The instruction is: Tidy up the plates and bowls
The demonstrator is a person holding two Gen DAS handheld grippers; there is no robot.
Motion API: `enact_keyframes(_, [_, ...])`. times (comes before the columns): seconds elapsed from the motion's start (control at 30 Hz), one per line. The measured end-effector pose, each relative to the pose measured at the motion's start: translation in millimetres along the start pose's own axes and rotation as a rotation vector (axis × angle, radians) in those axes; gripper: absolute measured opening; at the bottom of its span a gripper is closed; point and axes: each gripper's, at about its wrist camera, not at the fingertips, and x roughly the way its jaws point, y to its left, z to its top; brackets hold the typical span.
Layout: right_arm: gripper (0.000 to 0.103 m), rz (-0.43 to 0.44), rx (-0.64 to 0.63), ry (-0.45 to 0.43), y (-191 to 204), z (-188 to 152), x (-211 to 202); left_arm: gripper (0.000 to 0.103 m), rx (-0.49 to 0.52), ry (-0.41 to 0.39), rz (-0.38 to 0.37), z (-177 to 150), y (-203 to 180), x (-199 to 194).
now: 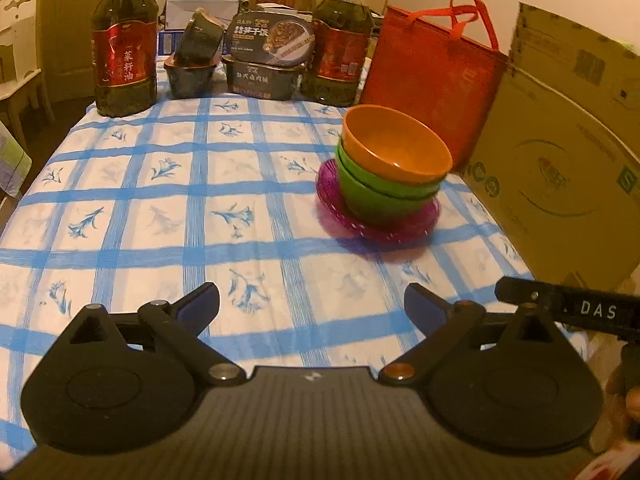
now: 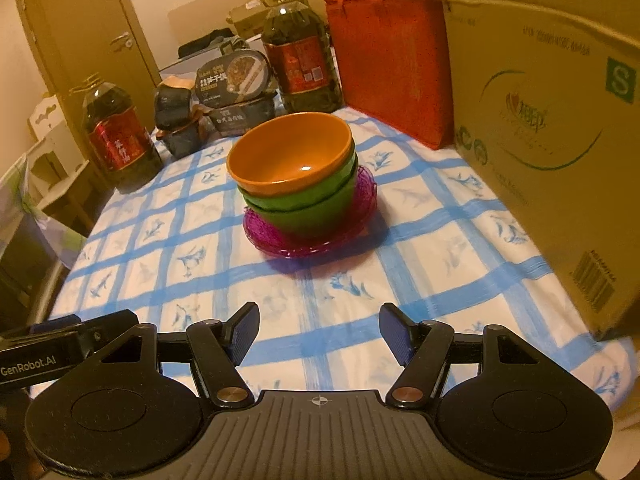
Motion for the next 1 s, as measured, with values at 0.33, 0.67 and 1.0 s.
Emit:
enact_keyframes(0.33, [0.067,-0.010,-0.065,0.002,16,-33,-26,0.098,0.027,0.008,0.013,-31,-3,-29])
enact_keyframes(0.67, [0.067,-0.038,-0.081,-0.004,23,-48,-46,0.097,0.006,0.028,0.019,-51,-5,-50])
enact_keyframes(1.0, [0.067,-0.042,-0.110,-0.012,30,-58,-55,0.097,-0.010,0.013,0.017,-55,-3,-58])
